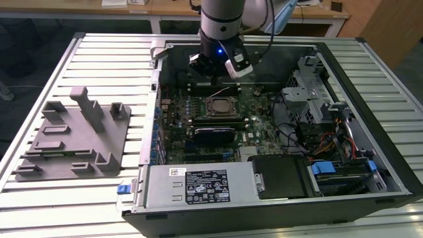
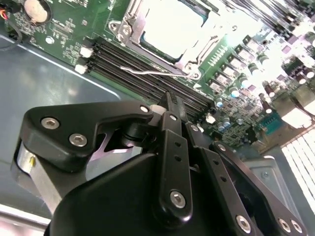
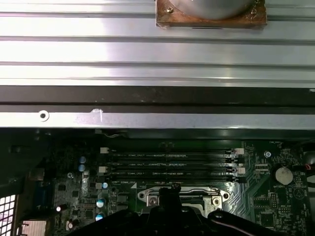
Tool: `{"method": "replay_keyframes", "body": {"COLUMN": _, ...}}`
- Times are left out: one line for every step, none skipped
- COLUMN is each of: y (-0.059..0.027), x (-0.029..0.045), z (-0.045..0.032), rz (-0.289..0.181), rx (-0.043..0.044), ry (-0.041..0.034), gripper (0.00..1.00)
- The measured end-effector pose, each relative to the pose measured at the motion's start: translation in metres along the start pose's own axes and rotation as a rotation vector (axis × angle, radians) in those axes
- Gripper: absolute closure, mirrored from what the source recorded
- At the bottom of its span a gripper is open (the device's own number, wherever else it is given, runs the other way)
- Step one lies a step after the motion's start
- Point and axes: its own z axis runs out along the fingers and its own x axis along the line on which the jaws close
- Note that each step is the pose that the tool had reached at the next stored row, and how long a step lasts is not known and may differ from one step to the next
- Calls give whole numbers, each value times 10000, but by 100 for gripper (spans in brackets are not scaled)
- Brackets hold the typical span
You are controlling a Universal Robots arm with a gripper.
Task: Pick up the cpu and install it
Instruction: 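Install the first cpu locking lever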
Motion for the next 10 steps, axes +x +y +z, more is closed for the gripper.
{"method": "replay_keyframes", "body": {"y": -3, "x": 0, "z": 6, "rz": -11, "rx": -4, "ry": -55, "gripper": 89}}
{"method": "replay_keyframes", "body": {"y": -6, "x": 0, "z": 12, "rz": -23, "rx": -9, "ry": -111, "gripper": 89}}
{"method": "replay_keyframes", "body": {"y": -9, "x": 0, "z": 19, "rz": -32, "rx": -16, "ry": -149, "gripper": 89}}
{"method": "replay_keyframes", "body": {"y": -12, "x": 0, "z": 27, "rz": -38, "rx": -25, "ry": -177, "gripper": 89}}
{"method": "replay_keyframes", "body": {"y": -16, "x": 0, "z": 37, "rz": -43, "rx": -35, "ry": -199, "gripper": 89}}
{"method": "replay_keyframes", "body": {"y": -19, "x": 0, "z": 47, "rz": -45, "rx": -43, "ry": -214, "gripper": 89}}
{"method": "replay_keyframes", "body": {"y": -23, "x": 1, "z": 59, "rz": -46, "rx": -50, "ry": -221, "gripper": 89}}
{"method": "replay_keyframes", "body": {"y": -26, "x": 1, "z": 73, "rz": -46, "rx": -54, "ry": -225, "gripper": 89}}
{"method": "replay_keyframes", "body": {"y": -30, "x": 1, "z": 92, "rz": -46, "rx": -57, "ry": -227, "gripper": 89}}
{"method": "replay_keyframes", "body": {"y": -34, "x": 1, "z": 109, "rz": -45, "rx": -57, "ry": -227, "gripper": 89}}
